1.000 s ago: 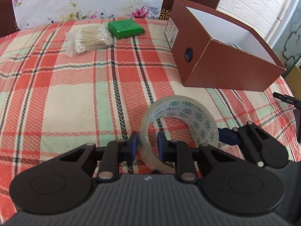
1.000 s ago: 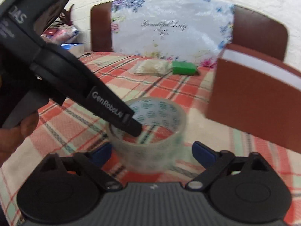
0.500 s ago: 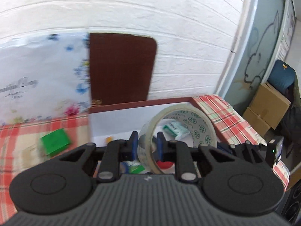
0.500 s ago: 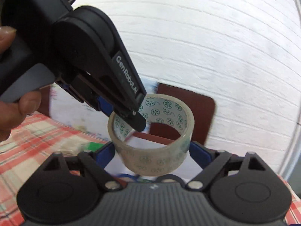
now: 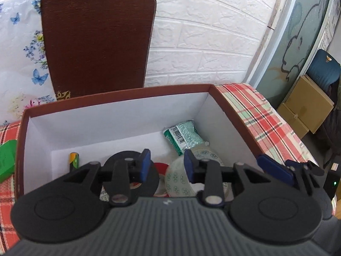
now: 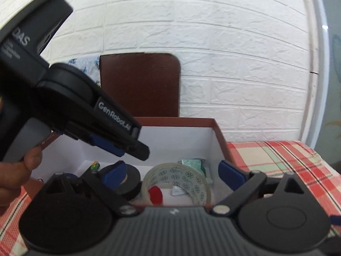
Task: Organize objects
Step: 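Carry the clear tape into the brown box and open the left tool, then grasp the small green printed box with the right tool, then set the green box down on the table with the right tool, then grasp the green printed box with the left tool, then place the green box into the brown box and open the left tool, then move the left tool toward the bag of cotton swabs, then grasp the cotton swab bag with the left tool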
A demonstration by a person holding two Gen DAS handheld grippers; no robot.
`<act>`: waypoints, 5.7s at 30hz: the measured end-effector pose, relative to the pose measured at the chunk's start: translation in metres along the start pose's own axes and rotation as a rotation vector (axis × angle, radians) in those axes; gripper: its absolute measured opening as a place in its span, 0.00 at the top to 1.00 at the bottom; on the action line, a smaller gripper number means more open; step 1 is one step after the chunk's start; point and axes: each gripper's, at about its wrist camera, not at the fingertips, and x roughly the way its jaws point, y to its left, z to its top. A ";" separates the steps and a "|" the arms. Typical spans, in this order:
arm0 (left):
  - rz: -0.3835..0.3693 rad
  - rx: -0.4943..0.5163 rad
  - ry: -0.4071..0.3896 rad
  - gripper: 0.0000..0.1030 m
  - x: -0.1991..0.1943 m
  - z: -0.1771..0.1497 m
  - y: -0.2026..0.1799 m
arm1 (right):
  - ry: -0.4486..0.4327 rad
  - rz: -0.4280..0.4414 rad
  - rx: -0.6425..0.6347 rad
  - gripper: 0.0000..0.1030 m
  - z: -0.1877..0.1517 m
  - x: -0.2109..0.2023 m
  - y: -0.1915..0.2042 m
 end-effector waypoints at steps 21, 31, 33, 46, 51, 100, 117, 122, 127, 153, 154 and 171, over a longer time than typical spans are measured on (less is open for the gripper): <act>0.267 -0.147 -0.040 0.54 -0.135 -0.135 0.170 | 0.062 0.348 -0.016 0.48 -0.037 -0.062 0.125; 0.510 -0.210 -0.219 0.48 -0.146 -0.210 0.271 | 0.196 0.421 -0.130 0.64 -0.016 0.023 0.246; 0.485 -0.209 -0.248 0.45 -0.148 -0.209 0.269 | 0.170 0.333 -0.140 0.63 0.000 0.056 0.264; 0.355 -0.354 -0.340 0.45 -0.154 -0.222 0.294 | 0.339 0.136 -0.227 0.34 0.004 0.204 0.294; 0.346 -0.369 -0.343 0.45 -0.154 -0.220 0.297 | 0.301 0.167 -0.264 0.38 0.001 0.157 0.292; -0.108 -0.146 -0.101 0.60 -0.097 -0.029 0.093 | -0.004 0.227 -0.070 0.39 0.027 -0.002 0.119; -0.021 -0.144 -0.181 0.55 -0.119 -0.061 0.104 | -0.091 0.155 0.034 0.19 -0.002 -0.013 0.101; 0.016 -0.159 -0.170 0.55 -0.136 -0.100 0.116 | -0.053 0.198 0.104 0.21 -0.026 -0.038 0.104; 0.181 -0.254 -0.128 0.55 -0.144 -0.145 0.170 | 0.103 0.318 0.035 0.38 -0.047 -0.041 0.145; 0.476 -0.322 -0.298 0.31 -0.163 -0.230 0.270 | 0.339 0.495 0.046 0.60 -0.019 0.163 0.315; 0.476 -0.322 -0.298 0.31 -0.163 -0.229 0.271 | 0.344 0.508 0.047 0.64 -0.020 0.159 0.314; 0.444 -0.248 -0.166 0.17 -0.154 -0.212 0.243 | 0.381 0.405 -0.058 0.47 -0.064 -0.053 0.155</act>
